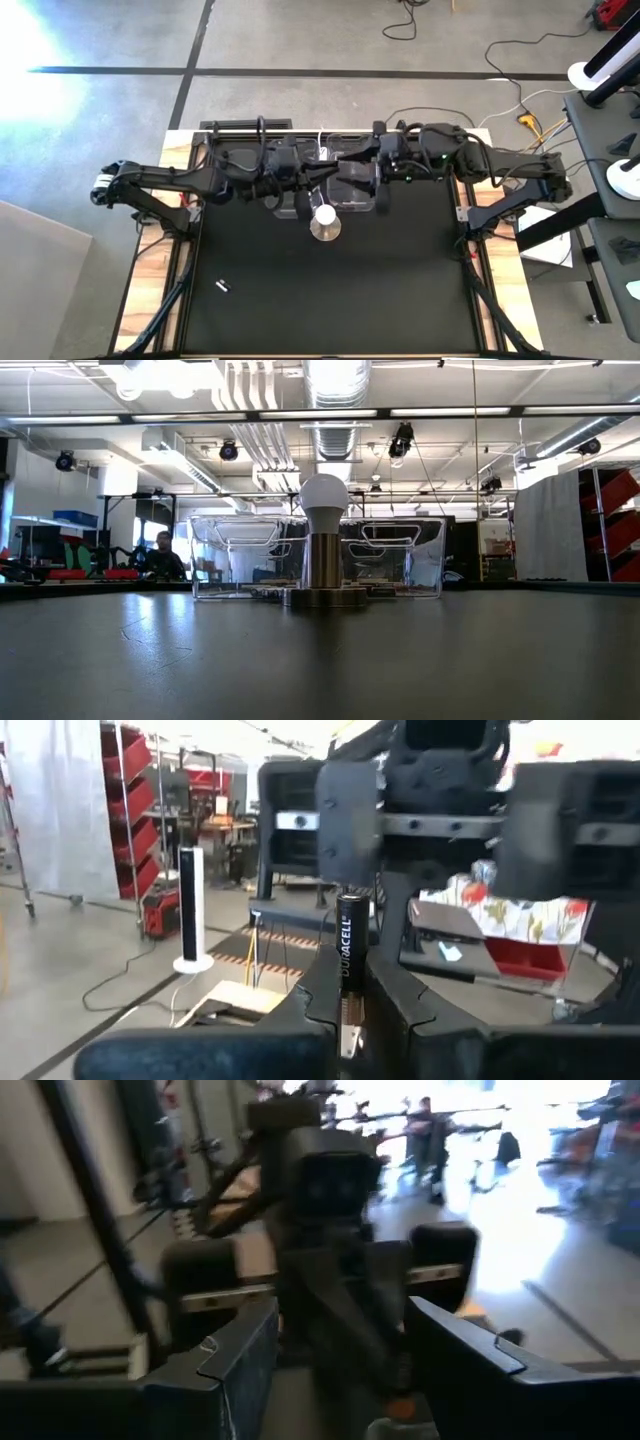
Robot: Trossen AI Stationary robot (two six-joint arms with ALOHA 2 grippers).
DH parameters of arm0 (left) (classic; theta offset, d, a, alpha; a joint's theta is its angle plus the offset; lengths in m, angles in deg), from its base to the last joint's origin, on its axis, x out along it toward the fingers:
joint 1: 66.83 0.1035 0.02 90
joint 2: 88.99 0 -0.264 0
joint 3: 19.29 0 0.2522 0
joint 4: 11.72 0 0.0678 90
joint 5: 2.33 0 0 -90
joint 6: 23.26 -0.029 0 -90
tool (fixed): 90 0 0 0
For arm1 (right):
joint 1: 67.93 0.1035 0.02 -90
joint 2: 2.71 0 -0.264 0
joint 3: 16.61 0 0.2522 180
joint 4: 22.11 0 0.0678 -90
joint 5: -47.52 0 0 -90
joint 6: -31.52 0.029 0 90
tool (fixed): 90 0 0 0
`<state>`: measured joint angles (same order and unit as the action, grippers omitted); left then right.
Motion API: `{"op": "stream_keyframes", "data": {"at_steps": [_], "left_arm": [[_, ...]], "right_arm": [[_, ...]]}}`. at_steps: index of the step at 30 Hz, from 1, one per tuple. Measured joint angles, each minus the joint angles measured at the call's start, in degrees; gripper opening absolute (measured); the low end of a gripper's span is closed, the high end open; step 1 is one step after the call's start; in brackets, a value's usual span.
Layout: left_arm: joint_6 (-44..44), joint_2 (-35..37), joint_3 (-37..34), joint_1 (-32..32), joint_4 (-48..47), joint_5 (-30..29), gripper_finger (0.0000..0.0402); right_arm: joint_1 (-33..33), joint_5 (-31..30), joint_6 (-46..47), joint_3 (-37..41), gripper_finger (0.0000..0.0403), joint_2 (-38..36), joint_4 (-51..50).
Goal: Sort batteries
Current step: Put the black battery into the right transparent bin
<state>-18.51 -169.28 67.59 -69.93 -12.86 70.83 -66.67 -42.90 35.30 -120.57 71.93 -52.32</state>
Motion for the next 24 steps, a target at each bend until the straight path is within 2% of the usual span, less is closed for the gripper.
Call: {"op": "stream_keyframes", "data": {"at_steps": [5, 14, 24], "left_arm": [[0.5, 0.06, 0.02, 0.01, 0.92, 2.44, 0.0006], [0.83, 0.17, 0.02, 0.01, 2.97, 2.92, 0.0006], [0.39, 0.84, 0.02, 0.01, 3.09, 3.42, 0.0006]], "right_arm": [[-0.02, -4.64, -1.25, 1.9, 0.0206, -0.65, 4.62], [-0.03, -5.19, 0.14, 2.13, 0.0194, 1.27, 4.71], [-0.11, -5.03, 2.22, 2.17, 0.0116, 2.3, 5.64]]}}
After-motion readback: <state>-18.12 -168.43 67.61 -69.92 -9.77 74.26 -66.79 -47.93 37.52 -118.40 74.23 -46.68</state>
